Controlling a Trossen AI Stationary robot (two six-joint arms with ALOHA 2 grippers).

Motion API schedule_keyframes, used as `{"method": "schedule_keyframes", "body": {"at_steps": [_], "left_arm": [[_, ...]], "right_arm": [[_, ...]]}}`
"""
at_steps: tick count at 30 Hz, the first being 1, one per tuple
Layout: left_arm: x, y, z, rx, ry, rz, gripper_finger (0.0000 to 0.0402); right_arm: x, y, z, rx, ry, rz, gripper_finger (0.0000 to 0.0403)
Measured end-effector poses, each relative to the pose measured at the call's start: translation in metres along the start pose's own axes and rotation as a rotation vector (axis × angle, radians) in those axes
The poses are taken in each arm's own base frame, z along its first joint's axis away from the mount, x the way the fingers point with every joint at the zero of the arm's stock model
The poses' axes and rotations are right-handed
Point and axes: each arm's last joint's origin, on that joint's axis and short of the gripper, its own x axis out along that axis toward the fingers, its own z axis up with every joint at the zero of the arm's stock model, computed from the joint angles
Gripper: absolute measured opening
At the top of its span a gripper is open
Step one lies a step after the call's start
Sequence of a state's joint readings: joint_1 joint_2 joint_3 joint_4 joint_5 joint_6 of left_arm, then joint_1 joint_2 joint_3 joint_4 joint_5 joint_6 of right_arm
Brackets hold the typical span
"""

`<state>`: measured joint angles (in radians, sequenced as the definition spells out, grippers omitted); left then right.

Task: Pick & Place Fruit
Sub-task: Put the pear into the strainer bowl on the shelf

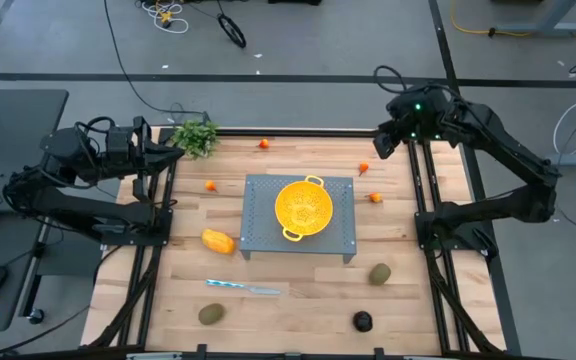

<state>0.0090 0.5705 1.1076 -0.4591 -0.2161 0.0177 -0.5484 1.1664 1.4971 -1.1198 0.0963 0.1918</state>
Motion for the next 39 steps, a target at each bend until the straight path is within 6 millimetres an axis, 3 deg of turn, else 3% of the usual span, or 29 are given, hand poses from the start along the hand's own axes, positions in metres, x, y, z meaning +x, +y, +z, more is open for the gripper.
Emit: {"method": "schedule_keyframes", "body": {"at_steps": [9,21,27,31,39], "left_arm": [[0.000,0.000,0.000,-0.017,-0.001,0.009,0.0013],[0.000,0.001,0.000,-0.020,-0.001,0.047,0.0015],[0.000,0.001,0.000,-0.027,-0.001,0.047,0.0007],[0.000,0.001,0.000,-0.021,-0.001,0.047,0.0008],[0.000,0.002,0.000,-0.006,0.000,0.061,0.0009]], "right_arm": [[0.001,-0.001,0.000,-0.106,0.001,-0.007,0.0141],[0.017,-0.001,0.004,-0.141,0.043,-0.072,0.0247],[0.022,-0.001,0.004,-0.189,0.069,-0.098,0.0273],[0.026,-0.002,-0.002,-0.233,0.131,-0.094,0.0275],[0.067,-0.010,-0.035,-0.252,0.304,-0.041,0.0275]]}}
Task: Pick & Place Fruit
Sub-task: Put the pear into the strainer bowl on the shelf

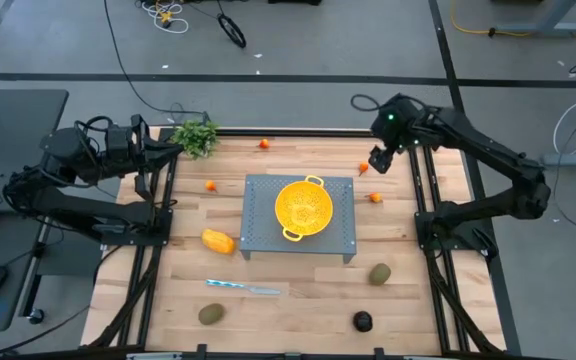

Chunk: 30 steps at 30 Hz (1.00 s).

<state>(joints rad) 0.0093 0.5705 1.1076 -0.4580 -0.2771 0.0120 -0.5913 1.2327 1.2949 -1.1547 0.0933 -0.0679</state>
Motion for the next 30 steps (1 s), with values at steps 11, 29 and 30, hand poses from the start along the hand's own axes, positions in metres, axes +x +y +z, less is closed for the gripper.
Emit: {"method": "schedule_keyframes", "body": {"at_steps": [11,29,30], "left_arm": [[0.000,0.000,0.000,-0.005,0.000,0.000,0.0010],[0.000,0.000,0.000,-0.005,0.000,-0.001,0.0011],[0.000,0.000,0.000,-0.006,0.000,0.000,0.0013]], "right_arm": [[0.046,0.005,-0.027,-0.022,0.145,0.010,0.0275],[0.057,0.007,-0.033,-0.032,0.156,0.010,0.0275],[0.057,0.007,-0.033,-0.032,0.155,0.010,0.0275]]}}
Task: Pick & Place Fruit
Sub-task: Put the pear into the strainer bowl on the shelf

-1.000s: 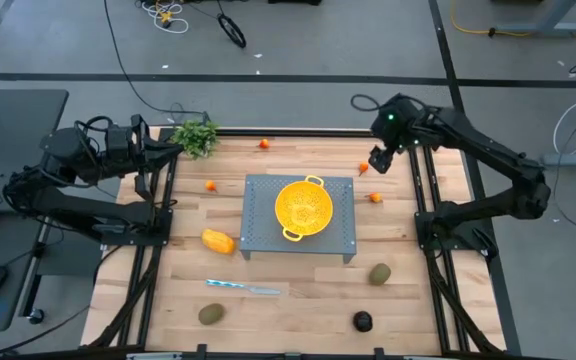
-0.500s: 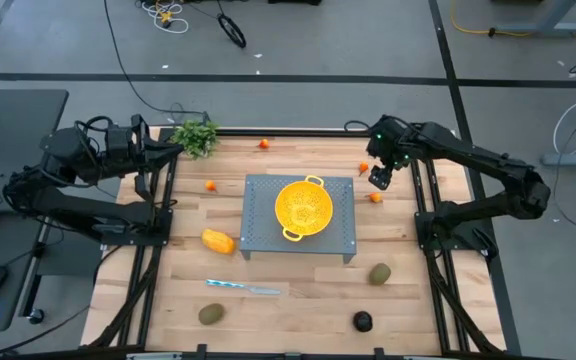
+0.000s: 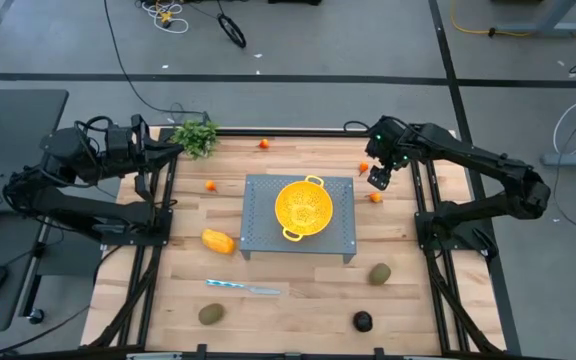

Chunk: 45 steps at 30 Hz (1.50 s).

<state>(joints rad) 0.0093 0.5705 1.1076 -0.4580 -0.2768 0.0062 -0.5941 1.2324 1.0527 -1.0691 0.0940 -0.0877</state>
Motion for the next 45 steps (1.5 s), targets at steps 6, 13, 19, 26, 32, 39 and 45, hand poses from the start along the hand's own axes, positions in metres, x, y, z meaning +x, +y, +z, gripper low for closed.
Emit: {"method": "schedule_keyframes", "body": {"at_steps": [6,13,19,26,32,39,45], "left_arm": [[0.003,-0.001,-0.001,0.009,0.009,0.014,0.0005],[0.018,-0.003,-0.005,0.080,0.056,0.088,0.0011],[0.022,-0.003,-0.005,0.101,0.059,0.093,0.0007],[0.022,-0.003,-0.005,0.096,0.056,0.094,0.0005],[0.022,-0.004,-0.005,0.075,0.055,0.085,0.0010],[0.024,-0.004,-0.006,0.077,0.063,0.083,0.0008],[0.024,-0.004,-0.005,0.067,0.062,0.084,0.0006]], "right_arm": [[0.000,0.000,0.000,0.000,-0.001,0.000,0.0275],[0.000,0.000,0.000,0.001,-0.001,0.000,0.0275],[0.000,0.000,0.000,0.000,-0.001,0.000,0.0275],[0.000,0.000,0.005,0.012,-0.049,-0.004,0.0275],[-0.001,0.001,0.005,0.056,-0.058,0.030,0.0275],[-0.024,0.005,0.007,0.015,-0.122,0.082,0.0275],[-0.053,0.007,0.001,-0.015,-0.238,0.081,0.0268]]}}
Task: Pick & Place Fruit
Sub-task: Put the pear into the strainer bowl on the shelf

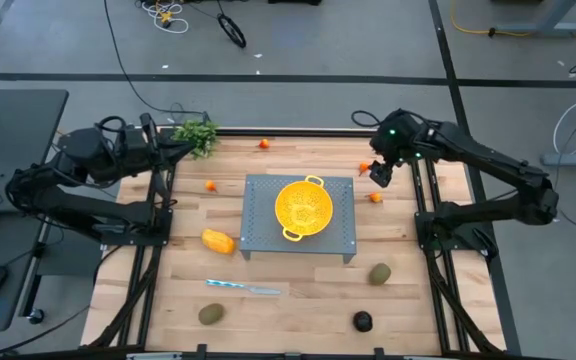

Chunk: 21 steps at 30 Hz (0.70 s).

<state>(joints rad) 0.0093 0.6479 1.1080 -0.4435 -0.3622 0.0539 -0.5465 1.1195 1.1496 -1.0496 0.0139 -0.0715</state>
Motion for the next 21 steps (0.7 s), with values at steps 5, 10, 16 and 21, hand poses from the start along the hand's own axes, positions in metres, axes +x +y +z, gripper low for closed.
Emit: {"method": "schedule_keyframes", "body": {"at_steps": [5,10,16,21], "left_arm": [[0.000,0.000,0.000,-0.002,-0.001,0.000,0.0010],[0.000,0.000,0.000,-0.002,0.000,0.000,0.0006],[0.000,0.000,0.000,-0.030,0.000,-0.001,0.0011],[0.000,0.000,0.000,-0.063,0.000,-0.014,0.0005]], "right_arm": [[-0.018,0.001,-0.004,0.000,-0.092,0.044,0.0236],[-0.028,0.004,-0.007,0.004,-0.143,0.112,0.0187],[-0.035,0.005,-0.010,0.019,-0.174,0.153,0.0123],[-0.041,0.007,-0.007,0.003,-0.246,0.241,0.0082]]}}
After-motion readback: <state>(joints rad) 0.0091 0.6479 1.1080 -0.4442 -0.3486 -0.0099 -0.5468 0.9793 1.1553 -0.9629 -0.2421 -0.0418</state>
